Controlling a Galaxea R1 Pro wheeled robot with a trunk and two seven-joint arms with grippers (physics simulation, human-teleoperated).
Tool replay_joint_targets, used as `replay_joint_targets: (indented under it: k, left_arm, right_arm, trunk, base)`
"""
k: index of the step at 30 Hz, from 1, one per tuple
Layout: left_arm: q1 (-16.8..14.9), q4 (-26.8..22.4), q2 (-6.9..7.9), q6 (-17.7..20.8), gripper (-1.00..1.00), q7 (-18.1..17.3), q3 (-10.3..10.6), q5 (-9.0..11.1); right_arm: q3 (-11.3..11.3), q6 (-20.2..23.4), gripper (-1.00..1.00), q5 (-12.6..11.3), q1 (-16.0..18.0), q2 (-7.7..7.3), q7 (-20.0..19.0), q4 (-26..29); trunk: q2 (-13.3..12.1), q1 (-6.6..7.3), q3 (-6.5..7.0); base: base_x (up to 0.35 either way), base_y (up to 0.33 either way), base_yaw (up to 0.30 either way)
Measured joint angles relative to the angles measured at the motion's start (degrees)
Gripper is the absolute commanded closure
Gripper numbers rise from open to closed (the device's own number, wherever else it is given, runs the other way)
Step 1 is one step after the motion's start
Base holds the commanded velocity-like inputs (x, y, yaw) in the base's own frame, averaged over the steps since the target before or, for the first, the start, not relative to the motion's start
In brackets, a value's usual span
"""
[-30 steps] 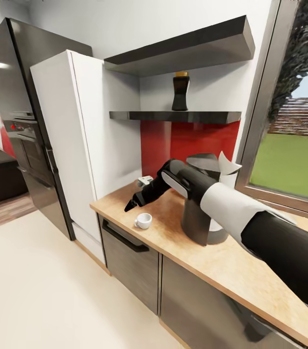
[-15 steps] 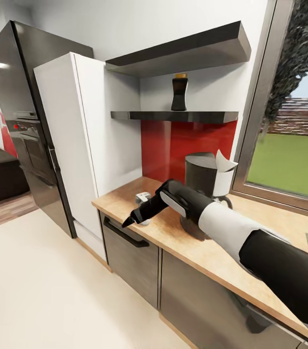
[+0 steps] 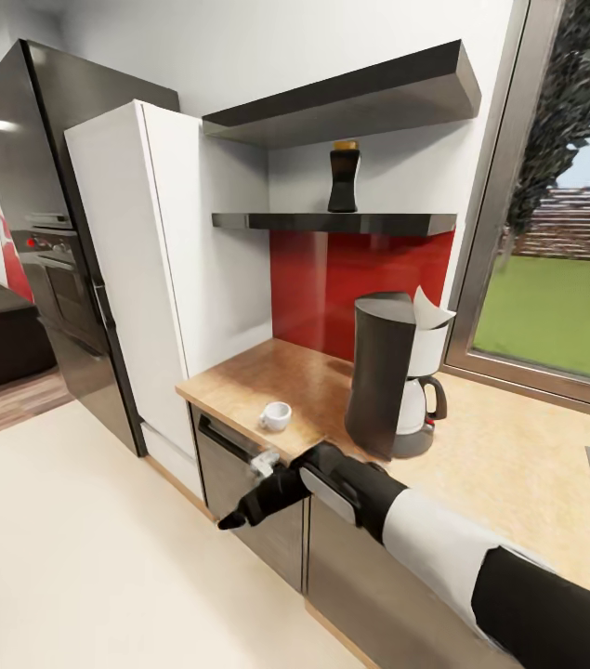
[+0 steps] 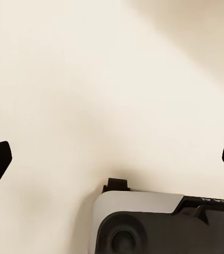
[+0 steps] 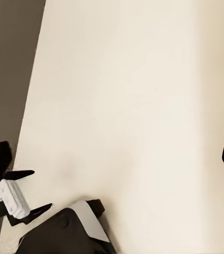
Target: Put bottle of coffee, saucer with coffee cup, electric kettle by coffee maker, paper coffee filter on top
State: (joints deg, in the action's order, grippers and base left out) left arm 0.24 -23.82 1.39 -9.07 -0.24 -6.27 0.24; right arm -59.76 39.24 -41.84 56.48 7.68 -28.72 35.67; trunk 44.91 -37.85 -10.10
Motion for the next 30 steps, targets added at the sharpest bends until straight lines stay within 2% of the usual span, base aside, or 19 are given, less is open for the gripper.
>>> replay_joint_targets:
  k: [5,12,15,16,17,18,22,25,27,28,30]
  left_arm:
    - [0.0,0.0,0.03,0.0,-1.00,0.0,0.0,0.0]
    - [0.0,0.1,0.03,0.0,-1.00,0.0,0.0,0.0]
    - [0.0,0.1,0.04,0.0,-1.00,0.0,-0.1,0.0]
    - [0.0,0.1,0.04,0.0,-1.00,0.0,-0.4,0.0]
    - [0.0,0.0,0.02,0.0,-1.00,0.0,-1.1,0.0]
    - [0.0,0.0,0.01,0.0,-1.00,-0.1,-1.5,0.0]
    - [0.0,-0.4,-0.12,0.0,-1.00,-0.6,-2.8,0.0]
    - [0.0,-1.3,-0.21,0.1,-1.00,-0.8,-3.1,0.0]
    - [0.0,-2.2,-0.30,0.1,-1.00,-0.9,-3.1,0.0]
    - [0.0,-2.4,-0.34,0.1,-1.00,-1.0,-3.3,0.0]
    - [0.0,-2.4,-0.36,0.1,-1.00,-1.0,-3.4,0.0]
  right_arm:
    - [0.0,-2.7,-1.00,0.1,-5.9,-2.59,0.1,0.1]
    - [-0.1,-9.8,-1.00,0.4,-15.2,-6.25,0.3,-0.4]
    - [0.0,-13.0,-1.00,0.5,-19.3,-8.10,0.1,-1.0]
    - [-0.1,-15.0,-1.00,0.6,-21.3,-9.21,0.0,-1.5]
    - [-0.1,-18.2,-1.00,0.7,-23.8,-10.52,0.0,-2.7]
    - [0.0,-20.0,-1.00,0.7,-25.1,-11.15,-0.1,-3.7]
    - [-0.1,-28.3,-1.00,0.7,-29.3,-12.76,-0.5,-10.4]
    - [-0.1,-31.4,-1.00,0.6,-30.5,-13.17,-1.9,-14.9]
    - [-0.1,-33.7,-1.00,0.6,-31.1,-13.50,-4.2,-20.0]
    - [-0.1,-36.3,-1.00,0.6,-31.3,-13.67,-6.4,-24.6]
    - [0.2,-39.5,-1.00,0.4,-31.5,-13.75,-8.7,-29.8]
  trunk:
    - [0.0,0.00,0.00]
    - [0.0,0.00,0.00]
    - [0.0,0.00,0.00]
    - [0.0,0.00,-0.01]
    - [0.0,0.00,-0.01]
    - [0.0,0.00,0.00]
    - [0.0,0.00,-0.01]
    - [0.0,0.00,0.00]
    - [0.0,0.00,0.00]
    - [0.0,0.00,0.00]
    - [0.0,0.00,0.00]
  base:
    - [0.000,0.000,0.000]
    - [0.000,0.000,0.000]
    - [0.000,0.000,0.000]
    - [0.000,0.000,0.000]
    - [0.000,0.000,0.000]
    - [0.000,0.000,0.000]
    - [0.000,0.000,0.000]
    - [0.000,0.000,0.000]
    - [0.000,0.000,0.000]
    - [0.000,0.000,0.000]
    - [0.000,0.000,0.000]
